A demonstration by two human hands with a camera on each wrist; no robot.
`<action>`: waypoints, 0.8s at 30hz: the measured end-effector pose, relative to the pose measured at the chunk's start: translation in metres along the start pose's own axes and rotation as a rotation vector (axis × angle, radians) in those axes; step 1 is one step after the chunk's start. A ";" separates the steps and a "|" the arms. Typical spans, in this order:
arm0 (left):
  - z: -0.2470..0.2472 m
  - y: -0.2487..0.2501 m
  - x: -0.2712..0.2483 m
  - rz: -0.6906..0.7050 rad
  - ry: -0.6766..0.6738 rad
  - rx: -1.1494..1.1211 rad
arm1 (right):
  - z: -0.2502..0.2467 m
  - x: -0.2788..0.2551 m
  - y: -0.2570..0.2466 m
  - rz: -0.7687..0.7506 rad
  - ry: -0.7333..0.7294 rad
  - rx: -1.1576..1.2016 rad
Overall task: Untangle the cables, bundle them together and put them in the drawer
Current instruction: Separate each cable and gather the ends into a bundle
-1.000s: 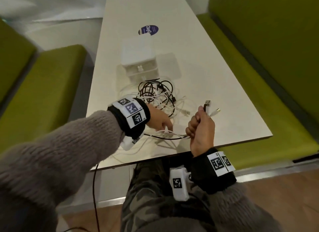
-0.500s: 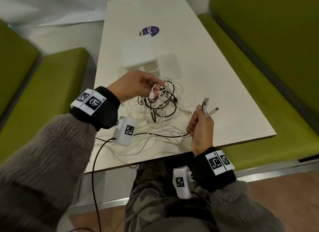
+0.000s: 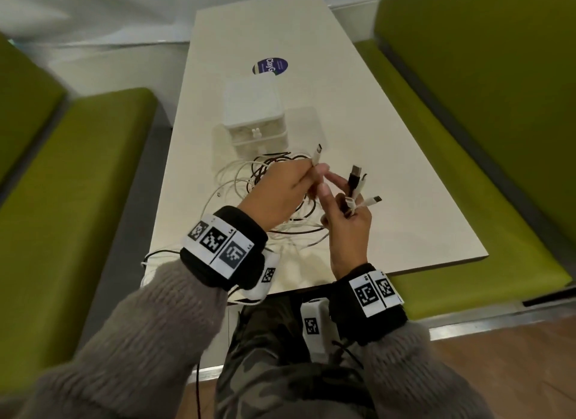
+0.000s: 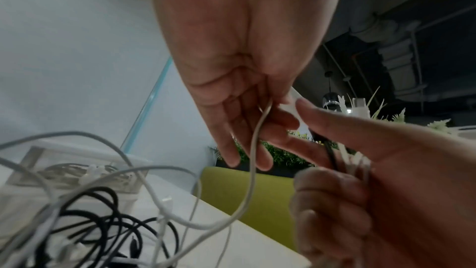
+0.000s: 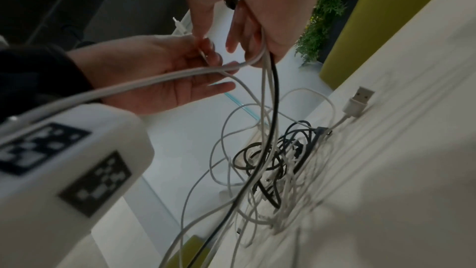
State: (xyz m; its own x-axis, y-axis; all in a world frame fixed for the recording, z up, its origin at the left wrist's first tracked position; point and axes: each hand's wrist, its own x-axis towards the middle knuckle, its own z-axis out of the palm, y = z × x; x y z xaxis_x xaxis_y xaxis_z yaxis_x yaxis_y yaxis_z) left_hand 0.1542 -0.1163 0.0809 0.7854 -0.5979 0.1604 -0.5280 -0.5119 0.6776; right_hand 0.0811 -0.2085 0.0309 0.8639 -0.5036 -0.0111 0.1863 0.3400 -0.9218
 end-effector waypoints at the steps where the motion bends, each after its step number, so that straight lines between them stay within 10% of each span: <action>1: 0.003 0.002 -0.001 -0.019 -0.026 -0.020 | 0.001 0.002 -0.001 -0.009 0.009 -0.002; 24: -0.024 -0.042 -0.038 -0.180 -0.298 0.196 | -0.018 0.041 -0.005 0.121 0.277 0.304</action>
State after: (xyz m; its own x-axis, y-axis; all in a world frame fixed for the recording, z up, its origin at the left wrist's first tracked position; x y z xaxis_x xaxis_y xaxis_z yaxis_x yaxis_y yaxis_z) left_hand 0.1543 -0.0572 0.0640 0.7581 -0.6260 -0.1826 -0.4652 -0.7155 0.5212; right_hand 0.1067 -0.2450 0.0277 0.7375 -0.6258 -0.2538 0.2569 0.6075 -0.7516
